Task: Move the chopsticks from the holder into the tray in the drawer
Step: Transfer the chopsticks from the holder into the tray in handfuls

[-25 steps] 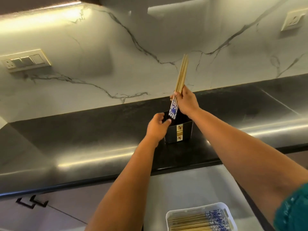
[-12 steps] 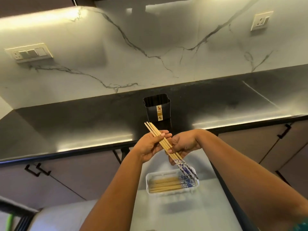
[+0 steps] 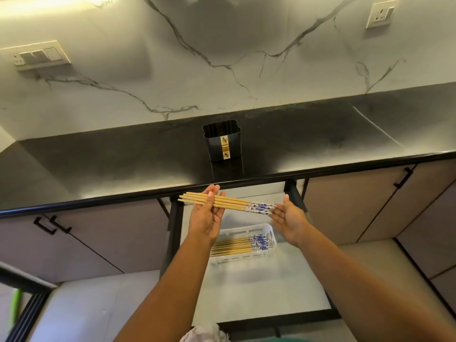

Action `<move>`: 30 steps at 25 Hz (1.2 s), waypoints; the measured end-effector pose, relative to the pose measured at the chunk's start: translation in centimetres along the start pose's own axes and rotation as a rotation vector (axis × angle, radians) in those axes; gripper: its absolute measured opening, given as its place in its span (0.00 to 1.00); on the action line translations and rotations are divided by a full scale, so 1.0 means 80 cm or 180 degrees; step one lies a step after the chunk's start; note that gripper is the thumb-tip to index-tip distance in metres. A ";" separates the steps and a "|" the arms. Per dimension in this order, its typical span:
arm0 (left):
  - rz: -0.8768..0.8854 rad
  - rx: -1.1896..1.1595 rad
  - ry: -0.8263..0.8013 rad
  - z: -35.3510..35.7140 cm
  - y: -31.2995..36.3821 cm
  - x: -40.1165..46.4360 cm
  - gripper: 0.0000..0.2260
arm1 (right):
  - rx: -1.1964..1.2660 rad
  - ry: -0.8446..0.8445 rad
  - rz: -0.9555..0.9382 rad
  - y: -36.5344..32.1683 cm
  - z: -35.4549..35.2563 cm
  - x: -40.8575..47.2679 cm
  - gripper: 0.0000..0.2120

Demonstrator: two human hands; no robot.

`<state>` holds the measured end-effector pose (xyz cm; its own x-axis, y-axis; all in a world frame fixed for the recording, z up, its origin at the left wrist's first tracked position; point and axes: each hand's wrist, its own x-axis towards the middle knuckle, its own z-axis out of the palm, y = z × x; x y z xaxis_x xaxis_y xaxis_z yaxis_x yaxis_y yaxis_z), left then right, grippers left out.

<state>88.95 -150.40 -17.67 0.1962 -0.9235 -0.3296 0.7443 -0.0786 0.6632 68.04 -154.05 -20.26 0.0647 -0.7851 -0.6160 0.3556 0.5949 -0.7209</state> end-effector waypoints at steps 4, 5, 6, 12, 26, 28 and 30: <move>-0.0167 -0.0334 0.0142 -0.006 -0.030 -0.016 0.11 | -0.0108 -0.0082 0.0042 0.013 0.024 -0.009 0.25; -0.0162 -0.0371 0.0173 -0.010 -0.031 -0.017 0.11 | -0.0162 -0.0075 -0.0026 0.012 0.023 -0.007 0.26; -0.0160 -0.0383 0.0207 -0.013 -0.031 -0.017 0.11 | -0.0161 -0.0072 -0.0082 0.011 0.019 -0.005 0.28; -0.0299 -0.0137 0.0235 -0.018 -0.053 -0.014 0.11 | -0.1118 -0.0457 -0.0281 0.021 0.034 -0.006 0.22; -0.1146 0.0254 0.1509 -0.098 -0.063 0.070 0.06 | -0.6635 -0.0475 -0.2779 0.106 0.027 0.090 0.16; -0.1111 0.0438 0.1737 -0.134 -0.046 0.089 0.06 | -0.6897 -0.0625 -0.2457 0.113 0.013 0.123 0.17; -0.1066 0.0759 0.1864 -0.167 -0.034 0.106 0.08 | -0.7038 -0.0633 -0.2260 0.111 0.012 0.151 0.18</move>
<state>97.11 -153.01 -31.24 0.3418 -0.4875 -0.8034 0.6778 -0.4643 0.5701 72.84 -158.44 -33.83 0.5366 -0.7972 -0.2766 -0.8177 -0.5722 0.0631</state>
